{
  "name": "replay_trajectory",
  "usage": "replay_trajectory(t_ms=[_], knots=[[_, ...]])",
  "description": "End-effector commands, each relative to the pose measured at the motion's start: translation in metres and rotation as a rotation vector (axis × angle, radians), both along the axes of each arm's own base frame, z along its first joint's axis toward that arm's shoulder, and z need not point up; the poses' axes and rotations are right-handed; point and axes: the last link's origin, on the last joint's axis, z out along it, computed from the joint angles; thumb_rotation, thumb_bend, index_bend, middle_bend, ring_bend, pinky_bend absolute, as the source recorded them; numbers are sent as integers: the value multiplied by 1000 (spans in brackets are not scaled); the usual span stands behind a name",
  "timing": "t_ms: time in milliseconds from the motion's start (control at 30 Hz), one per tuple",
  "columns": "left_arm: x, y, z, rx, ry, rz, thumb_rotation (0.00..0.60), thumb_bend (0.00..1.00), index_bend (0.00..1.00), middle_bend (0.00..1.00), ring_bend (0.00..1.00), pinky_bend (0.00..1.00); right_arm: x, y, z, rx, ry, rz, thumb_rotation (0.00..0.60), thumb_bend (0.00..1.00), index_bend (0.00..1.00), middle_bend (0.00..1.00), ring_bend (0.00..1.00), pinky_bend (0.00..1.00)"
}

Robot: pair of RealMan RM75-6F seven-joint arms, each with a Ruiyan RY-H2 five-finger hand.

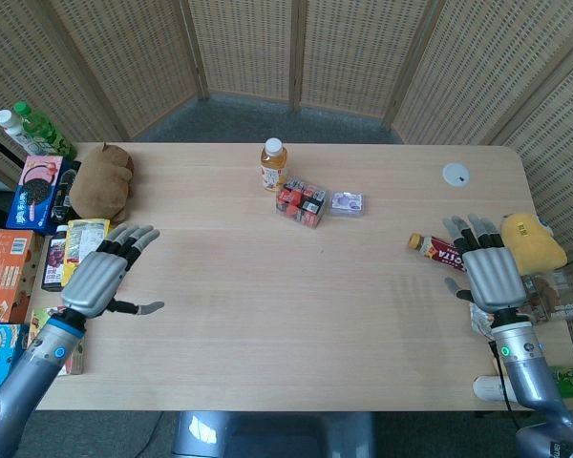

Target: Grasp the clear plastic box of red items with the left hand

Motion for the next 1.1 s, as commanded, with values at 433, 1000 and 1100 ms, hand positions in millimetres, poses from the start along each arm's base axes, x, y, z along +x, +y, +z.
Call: replay_trajectory(t_ms=[433, 1000, 1100], knots=[[30, 82, -58, -100, -6, -30, 204, 0, 0, 0, 0, 0, 0, -2, 4, -17, -1, -10, 600, 237, 0, 55, 0, 0], [79, 132, -120, -160, -33, -88, 204, 0, 0, 0, 0, 0, -2, -13, 5, -73, 38, 28, 600, 238, 0, 0, 0, 0], [89, 137, -129, -161, -30, -105, 204, 0, 0, 0, 0, 0, 0, -9, 5, -70, 40, 41, 600, 239, 0, 0, 0, 0]])
